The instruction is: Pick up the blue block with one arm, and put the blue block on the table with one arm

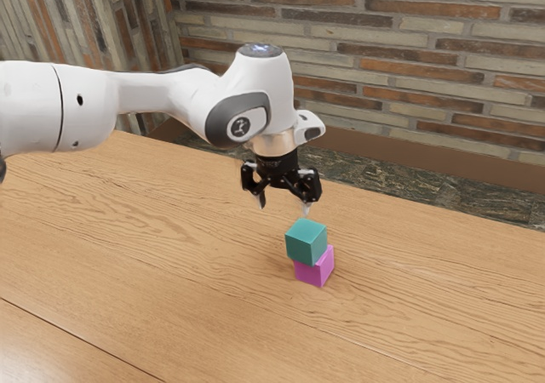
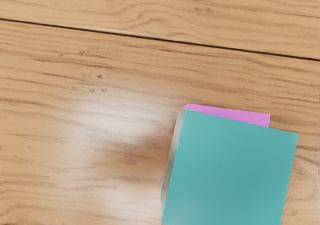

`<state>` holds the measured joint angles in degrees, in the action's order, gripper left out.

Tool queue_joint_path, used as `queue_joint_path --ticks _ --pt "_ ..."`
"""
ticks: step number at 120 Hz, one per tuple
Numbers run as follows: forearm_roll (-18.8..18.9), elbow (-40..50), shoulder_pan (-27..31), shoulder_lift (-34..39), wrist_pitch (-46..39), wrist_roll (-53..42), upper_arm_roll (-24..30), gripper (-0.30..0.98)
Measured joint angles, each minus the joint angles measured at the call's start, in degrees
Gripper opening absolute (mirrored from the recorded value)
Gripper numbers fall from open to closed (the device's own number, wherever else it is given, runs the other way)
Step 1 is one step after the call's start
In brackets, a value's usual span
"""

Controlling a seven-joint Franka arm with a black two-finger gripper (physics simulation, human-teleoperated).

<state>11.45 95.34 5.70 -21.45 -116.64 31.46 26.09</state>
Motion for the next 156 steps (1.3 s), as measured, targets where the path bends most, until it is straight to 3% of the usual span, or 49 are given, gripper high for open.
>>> queue_joint_path --ticks 27,50,83,156 --pt "0.4 -0.7 -1.4 -3.6 -1.9 12.3 -0.1 0.68" --pt "1.6 -3.1 -2.3 -5.4 -2.4 17.3 -0.1 0.68" --pt "3.6 -3.2 -2.6 -6.0 -2.7 15.9 -0.1 0.69" --pt "3.9 -3.2 -3.1 -10.1 -2.8 11.8 -0.3 0.69"
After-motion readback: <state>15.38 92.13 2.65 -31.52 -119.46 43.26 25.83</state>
